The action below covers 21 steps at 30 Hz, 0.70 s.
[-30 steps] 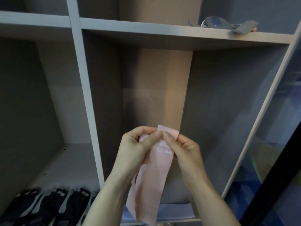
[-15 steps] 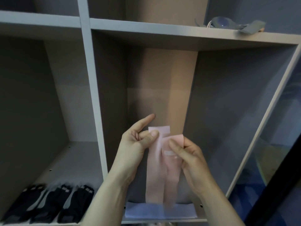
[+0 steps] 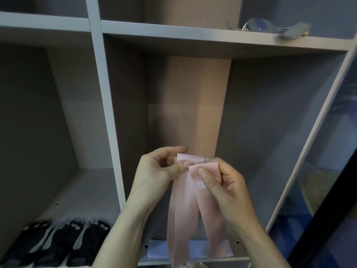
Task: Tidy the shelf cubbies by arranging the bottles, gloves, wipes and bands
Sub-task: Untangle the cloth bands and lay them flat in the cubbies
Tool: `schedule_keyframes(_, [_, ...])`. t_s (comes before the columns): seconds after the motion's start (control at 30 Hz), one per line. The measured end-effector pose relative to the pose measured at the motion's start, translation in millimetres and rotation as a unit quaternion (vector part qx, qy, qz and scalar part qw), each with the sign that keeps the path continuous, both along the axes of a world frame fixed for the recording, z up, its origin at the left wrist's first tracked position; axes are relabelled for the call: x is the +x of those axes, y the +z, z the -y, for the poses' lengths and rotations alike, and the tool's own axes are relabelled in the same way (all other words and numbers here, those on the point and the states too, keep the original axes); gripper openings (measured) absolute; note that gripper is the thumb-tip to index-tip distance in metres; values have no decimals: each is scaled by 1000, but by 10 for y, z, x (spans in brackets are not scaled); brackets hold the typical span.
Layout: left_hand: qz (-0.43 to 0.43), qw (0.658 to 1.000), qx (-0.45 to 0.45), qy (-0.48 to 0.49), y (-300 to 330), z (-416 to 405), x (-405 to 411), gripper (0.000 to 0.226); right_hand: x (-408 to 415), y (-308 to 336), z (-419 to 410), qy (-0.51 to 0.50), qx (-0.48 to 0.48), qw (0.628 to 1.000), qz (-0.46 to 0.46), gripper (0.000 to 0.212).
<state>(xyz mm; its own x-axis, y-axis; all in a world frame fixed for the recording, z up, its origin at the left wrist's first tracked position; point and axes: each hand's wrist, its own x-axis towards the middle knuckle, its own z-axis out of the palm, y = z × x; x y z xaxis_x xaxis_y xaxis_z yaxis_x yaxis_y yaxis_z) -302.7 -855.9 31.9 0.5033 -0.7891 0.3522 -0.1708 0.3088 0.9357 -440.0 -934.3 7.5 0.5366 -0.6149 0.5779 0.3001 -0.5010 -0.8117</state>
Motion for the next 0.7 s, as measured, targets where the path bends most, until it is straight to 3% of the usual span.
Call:
schedule_keyframes(0.23, [-58,998,-3,-30,-8,-44,13,30,-38,64,-27,9,-48,999,5,12])
schedule_keyframes(0.43, [-58,998,-21,-25,-17,-75,-31,27,-13,51,-98,5,-18,1000,17,15])
schedule_keyframes(0.53, [-46,999,-23,4,-27,-69,-11,13,12,56,-100,-5,-22,1000,5,7])
schedule_keyframes(0.7, [-111,993,-36,11,22,-49,2,4,1,74,-11,-64,22,998,19,6])
